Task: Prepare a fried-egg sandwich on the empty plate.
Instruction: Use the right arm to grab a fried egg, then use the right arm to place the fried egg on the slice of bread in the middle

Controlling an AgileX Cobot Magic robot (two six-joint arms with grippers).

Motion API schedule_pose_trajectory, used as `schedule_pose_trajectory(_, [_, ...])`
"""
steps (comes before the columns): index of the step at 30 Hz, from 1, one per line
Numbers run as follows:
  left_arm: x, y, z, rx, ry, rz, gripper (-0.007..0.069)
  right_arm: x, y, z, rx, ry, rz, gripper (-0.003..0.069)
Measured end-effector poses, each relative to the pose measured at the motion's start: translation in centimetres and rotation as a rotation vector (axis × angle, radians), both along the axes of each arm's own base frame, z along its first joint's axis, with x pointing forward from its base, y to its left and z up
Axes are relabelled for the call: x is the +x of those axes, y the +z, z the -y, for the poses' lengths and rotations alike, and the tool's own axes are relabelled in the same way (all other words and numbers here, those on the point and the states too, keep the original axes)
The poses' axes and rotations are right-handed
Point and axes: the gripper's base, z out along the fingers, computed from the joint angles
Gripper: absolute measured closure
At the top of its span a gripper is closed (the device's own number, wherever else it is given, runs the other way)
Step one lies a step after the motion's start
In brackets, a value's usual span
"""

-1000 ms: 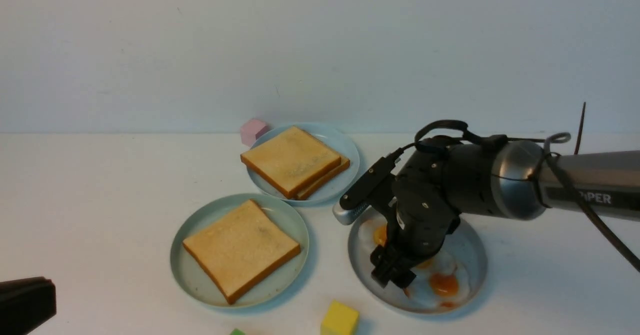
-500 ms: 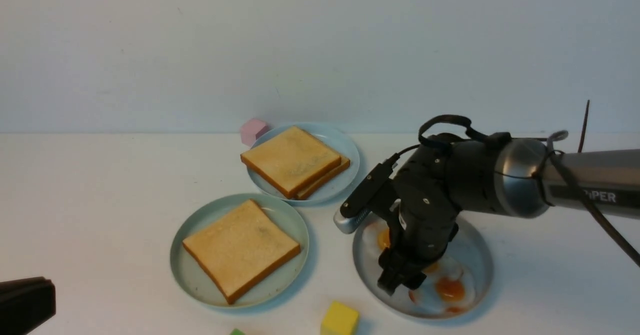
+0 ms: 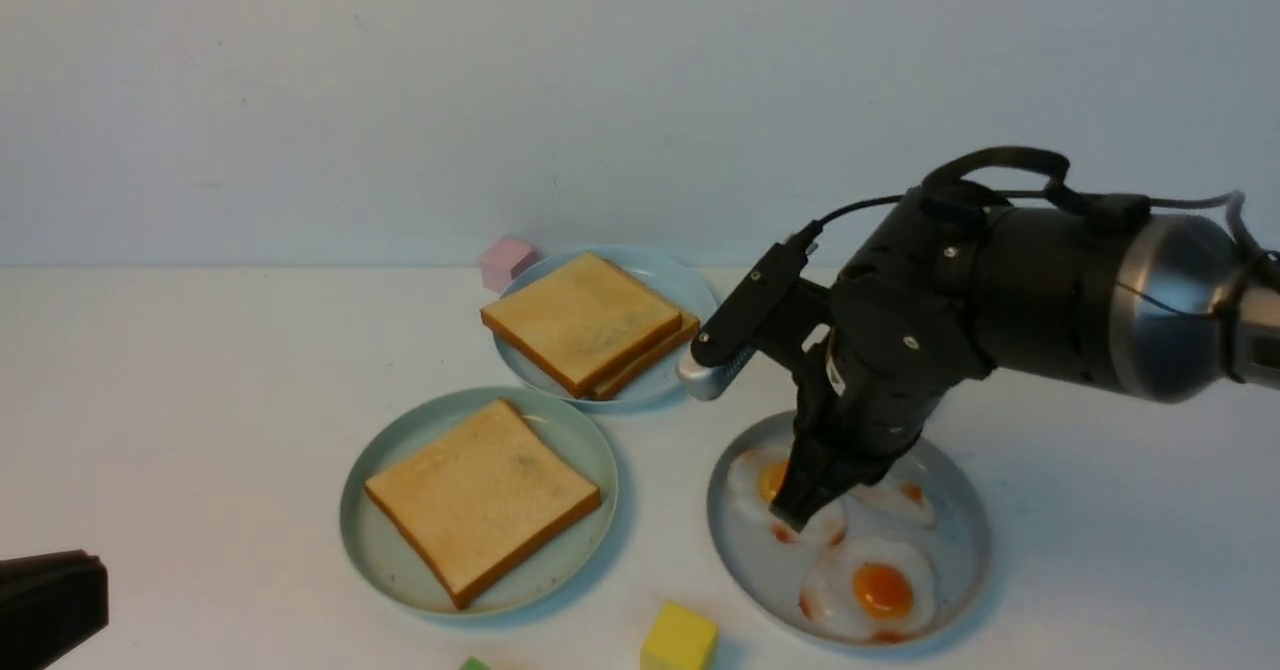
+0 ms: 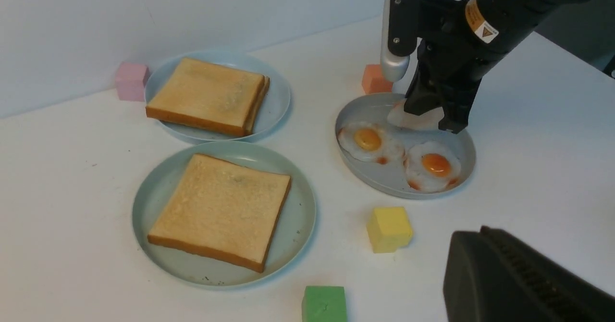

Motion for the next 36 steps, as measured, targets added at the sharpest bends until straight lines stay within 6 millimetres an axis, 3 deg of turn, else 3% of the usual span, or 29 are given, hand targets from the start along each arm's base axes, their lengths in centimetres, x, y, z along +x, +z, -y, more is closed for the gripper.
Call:
schedule_pose_trajectory(5, [0.0,-0.2,-0.1,0.006,0.015,-0.024,0.0638,-0.3,1.3,-0.9,-0.041,0.037,0.031,0.0589])
schedule_pose_trajectory(8, [0.3,-0.4,-0.6,0.011,0.084,-0.053,0.0638,-1.0,4.2,-4.1,0.013,0.111,0.116,0.0589])
schedule_pose_trajectory(10, [0.4,-0.4,-0.9,0.012,0.119,-0.053,0.0638,-1.4,5.1,-5.5,0.057,0.150,0.155,0.0589])
schedule_pose_trajectory(11, [0.8,-0.3,-1.4,0.001,0.196,-0.044,0.0638,-1.6,6.4,-7.9,0.142,0.204,0.217,0.0589])
schedule_pose_trajectory(13, [1.1,-0.2,-1.9,-0.023,0.263,-0.037,0.0638,-1.7,6.8,-10.3,0.221,0.248,0.253,0.0589])
schedule_pose_trajectory(18, [1.3,0.0,-2.2,-0.071,0.315,-0.041,0.0638,-0.9,4.1,-14.5,0.280,0.293,0.243,0.0589])
schedule_pose_trajectory(20, [1.3,0.0,-2.2,-0.073,0.318,-0.042,0.0638,-0.7,3.3,-15.3,0.277,0.300,0.236,0.0589])
schedule_pose_trajectory(23, [1.3,0.0,-2.2,-0.074,0.320,-0.040,0.0638,0.1,0.3,-17.3,0.243,0.320,0.220,0.0589])
schedule_pose_trajectory(28, [1.3,0.0,-2.2,-0.071,0.324,-0.045,0.0638,0.9,-1.2,-18.2,0.215,0.331,0.226,0.0589])
schedule_pose_trajectory(36, [1.3,0.0,-2.2,-0.071,0.324,-0.045,0.0638,1.2,-1.9,-18.4,0.189,0.338,0.236,0.0589])
